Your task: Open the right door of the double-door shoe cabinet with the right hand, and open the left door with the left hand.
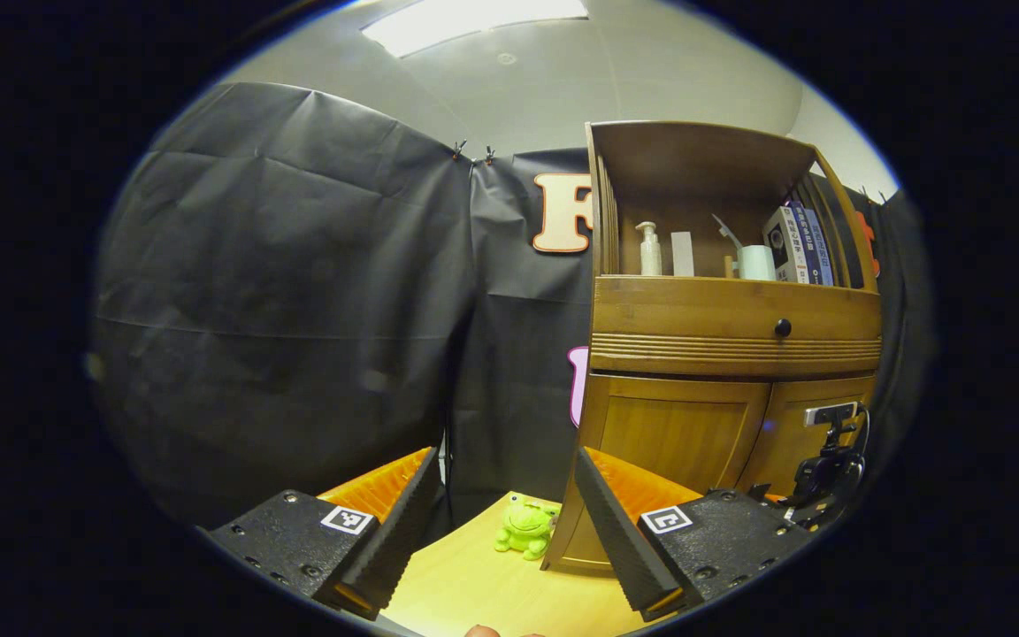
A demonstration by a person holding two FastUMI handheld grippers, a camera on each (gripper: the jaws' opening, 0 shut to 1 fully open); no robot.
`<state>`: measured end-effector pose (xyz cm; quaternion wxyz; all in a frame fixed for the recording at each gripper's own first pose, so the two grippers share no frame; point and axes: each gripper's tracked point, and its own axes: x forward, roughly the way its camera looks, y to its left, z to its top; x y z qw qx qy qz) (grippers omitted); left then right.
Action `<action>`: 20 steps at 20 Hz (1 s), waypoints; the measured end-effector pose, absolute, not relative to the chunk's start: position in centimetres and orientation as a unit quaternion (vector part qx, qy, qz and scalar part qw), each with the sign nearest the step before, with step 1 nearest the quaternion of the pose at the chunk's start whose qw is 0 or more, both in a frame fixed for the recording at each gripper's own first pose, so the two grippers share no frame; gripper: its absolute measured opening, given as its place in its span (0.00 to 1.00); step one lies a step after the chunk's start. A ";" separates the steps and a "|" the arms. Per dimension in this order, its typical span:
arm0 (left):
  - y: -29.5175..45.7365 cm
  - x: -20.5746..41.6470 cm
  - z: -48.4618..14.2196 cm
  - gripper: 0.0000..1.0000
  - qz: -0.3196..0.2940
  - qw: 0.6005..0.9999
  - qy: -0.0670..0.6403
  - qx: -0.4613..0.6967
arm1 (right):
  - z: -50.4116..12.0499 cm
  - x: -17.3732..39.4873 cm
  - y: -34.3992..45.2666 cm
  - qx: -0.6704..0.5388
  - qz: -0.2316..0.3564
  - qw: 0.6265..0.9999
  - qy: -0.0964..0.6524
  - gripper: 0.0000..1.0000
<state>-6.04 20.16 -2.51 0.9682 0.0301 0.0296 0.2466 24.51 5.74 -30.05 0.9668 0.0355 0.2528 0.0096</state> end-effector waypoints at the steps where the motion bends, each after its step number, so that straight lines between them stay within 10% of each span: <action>1: 20.1 -6.1 -2.5 0.94 0.245 0.969 0.029 0.029 | -29.6 24.5 5.9 0.046 0.007 0.967 0.249 0.21; 20: 16.3 -6.9 -3.2 0.92 0.177 0.983 0.045 0.015 | -28.3 15.3 2.8 0.046 -0.039 0.971 0.231 0.15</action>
